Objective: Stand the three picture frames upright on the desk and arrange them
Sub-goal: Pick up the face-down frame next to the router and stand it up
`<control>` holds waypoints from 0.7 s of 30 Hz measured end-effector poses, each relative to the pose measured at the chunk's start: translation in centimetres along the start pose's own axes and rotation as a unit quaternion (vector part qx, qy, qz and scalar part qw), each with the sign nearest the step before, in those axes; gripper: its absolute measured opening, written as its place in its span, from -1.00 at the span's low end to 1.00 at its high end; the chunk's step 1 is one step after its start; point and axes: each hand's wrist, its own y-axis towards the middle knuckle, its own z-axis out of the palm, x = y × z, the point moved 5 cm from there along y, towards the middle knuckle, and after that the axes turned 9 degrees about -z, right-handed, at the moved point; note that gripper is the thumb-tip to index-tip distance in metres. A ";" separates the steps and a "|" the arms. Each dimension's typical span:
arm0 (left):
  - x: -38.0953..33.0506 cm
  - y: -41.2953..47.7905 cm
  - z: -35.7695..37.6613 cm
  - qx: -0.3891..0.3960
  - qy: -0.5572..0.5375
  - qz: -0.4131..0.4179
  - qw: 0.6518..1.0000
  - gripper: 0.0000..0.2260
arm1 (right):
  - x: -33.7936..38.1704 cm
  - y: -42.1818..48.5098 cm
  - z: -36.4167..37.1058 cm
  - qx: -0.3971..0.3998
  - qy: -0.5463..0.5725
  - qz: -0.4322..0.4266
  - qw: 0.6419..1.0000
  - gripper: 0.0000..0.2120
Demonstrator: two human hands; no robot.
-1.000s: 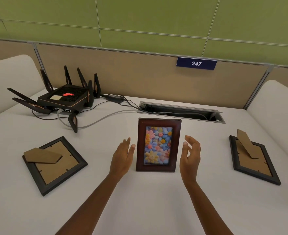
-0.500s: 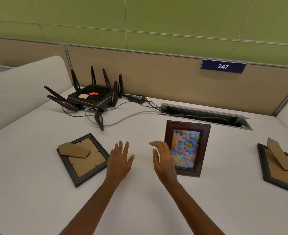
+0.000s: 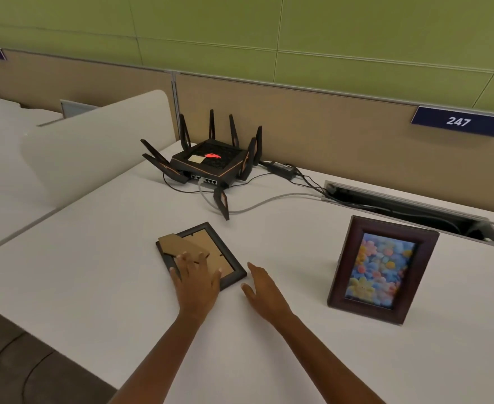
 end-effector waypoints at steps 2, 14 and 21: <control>1.1 -0.2 0.0 0.014 -0.025 -0.058 0.998 -0.47 | 0.1 0.3 0.6 0.004 -0.010 0.013 1.000 -0.47; 2.7 2.3 -1.7 0.112 -0.296 -0.238 0.918 -0.49 | 1.1 1.7 1.7 -0.075 -0.091 0.028 0.993 -0.53; 3.8 3.3 -1.7 0.121 -0.398 -0.302 0.858 -0.57 | 0.6 1.7 1.7 -0.126 -0.041 0.031 0.991 -0.56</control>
